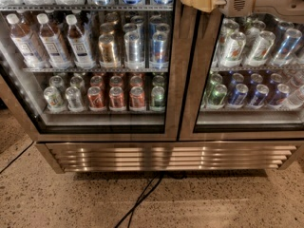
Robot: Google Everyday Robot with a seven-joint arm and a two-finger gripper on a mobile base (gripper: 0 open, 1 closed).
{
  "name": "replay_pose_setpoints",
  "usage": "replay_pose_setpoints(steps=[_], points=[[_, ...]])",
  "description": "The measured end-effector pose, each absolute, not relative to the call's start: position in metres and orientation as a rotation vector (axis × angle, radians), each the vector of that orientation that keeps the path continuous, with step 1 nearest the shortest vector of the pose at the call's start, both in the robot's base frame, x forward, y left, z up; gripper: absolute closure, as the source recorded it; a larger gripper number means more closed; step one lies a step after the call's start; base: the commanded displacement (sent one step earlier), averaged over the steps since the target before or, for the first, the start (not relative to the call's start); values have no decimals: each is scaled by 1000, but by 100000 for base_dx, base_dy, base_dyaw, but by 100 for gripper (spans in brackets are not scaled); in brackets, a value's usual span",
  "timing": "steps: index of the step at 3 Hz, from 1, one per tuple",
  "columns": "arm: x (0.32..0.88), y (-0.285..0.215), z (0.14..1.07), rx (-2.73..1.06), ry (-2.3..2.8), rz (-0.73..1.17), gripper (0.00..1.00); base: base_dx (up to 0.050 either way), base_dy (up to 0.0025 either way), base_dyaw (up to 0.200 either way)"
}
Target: Open left fridge door
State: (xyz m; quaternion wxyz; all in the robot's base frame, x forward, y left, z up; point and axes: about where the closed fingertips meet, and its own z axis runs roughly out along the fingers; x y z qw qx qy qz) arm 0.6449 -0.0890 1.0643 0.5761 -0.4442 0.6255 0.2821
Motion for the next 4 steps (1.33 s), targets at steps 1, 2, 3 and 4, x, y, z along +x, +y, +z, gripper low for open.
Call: replay_pose_setpoints(steps=[1, 2, 3, 4], points=[[643, -89, 1063, -1045, 1467, 675, 100, 0, 0, 0], [643, -89, 1065, -1046, 1467, 687, 100, 0, 0, 0], [643, -89, 1065, -1046, 1467, 687, 100, 0, 0, 0], [642, -90, 1064, -1048, 1472, 697, 100, 0, 0, 0]])
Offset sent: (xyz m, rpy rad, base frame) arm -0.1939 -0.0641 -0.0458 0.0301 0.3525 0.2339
